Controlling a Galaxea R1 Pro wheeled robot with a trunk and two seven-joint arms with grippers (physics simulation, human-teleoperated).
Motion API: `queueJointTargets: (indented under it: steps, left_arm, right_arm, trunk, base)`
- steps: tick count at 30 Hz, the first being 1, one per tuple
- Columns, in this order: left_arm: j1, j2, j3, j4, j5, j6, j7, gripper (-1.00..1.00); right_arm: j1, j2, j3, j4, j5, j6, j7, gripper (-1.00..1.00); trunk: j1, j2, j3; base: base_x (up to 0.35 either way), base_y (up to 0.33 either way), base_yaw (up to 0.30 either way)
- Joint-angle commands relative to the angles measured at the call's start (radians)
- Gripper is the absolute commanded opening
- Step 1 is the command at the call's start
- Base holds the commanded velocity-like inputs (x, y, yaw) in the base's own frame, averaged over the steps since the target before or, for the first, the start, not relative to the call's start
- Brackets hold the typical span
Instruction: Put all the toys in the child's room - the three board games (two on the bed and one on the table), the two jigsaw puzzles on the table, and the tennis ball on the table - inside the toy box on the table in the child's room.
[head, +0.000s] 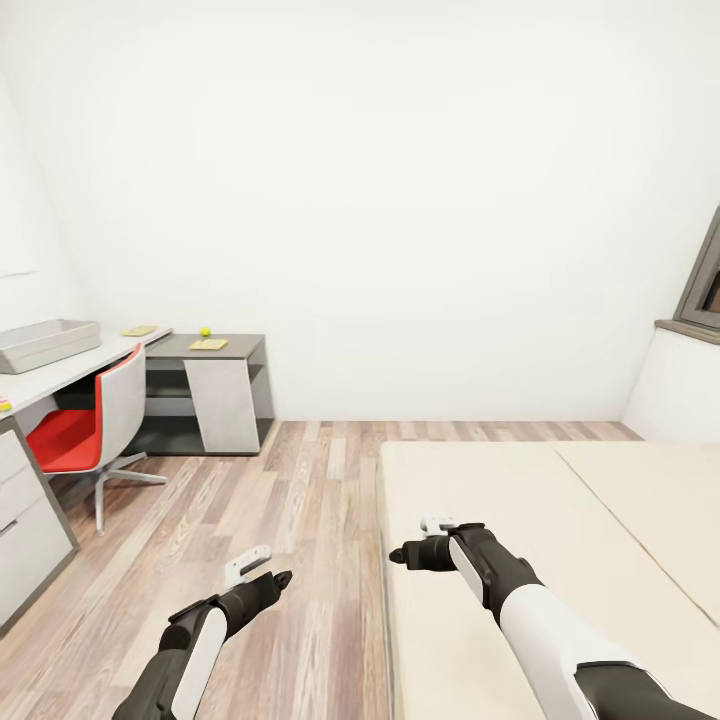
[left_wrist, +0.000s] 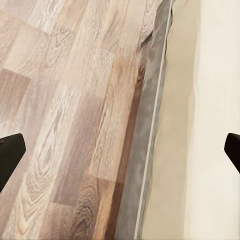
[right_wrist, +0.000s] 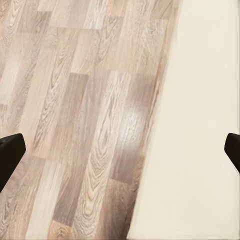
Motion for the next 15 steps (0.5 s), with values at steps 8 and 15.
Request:
queueJointTargets:
  steps: [8, 15]
  left_arm:
    - [-0.001, -0.001, 0.002, -0.002, 0.01, 0.006, 0.006, 1.0]
    - [-0.001, -0.001, 0.002, -0.002, 0.01, 0.006, 0.006, 1.0]
  right_arm:
    - [0.0, 0.0, 0.0, -0.002, 0.003, 0.005, 0.004, 1.0]
    - [0.0, 0.0, 0.0, -0.002, 0.003, 0.005, 0.004, 1.0]
  trunk:
    - [0.0, -0.001, -0.001]
    - [0.0, -0.001, -0.001]
  base:
    - [0.0, -0.171, 0.0]
    - [0.0, -0.232, 0.0]
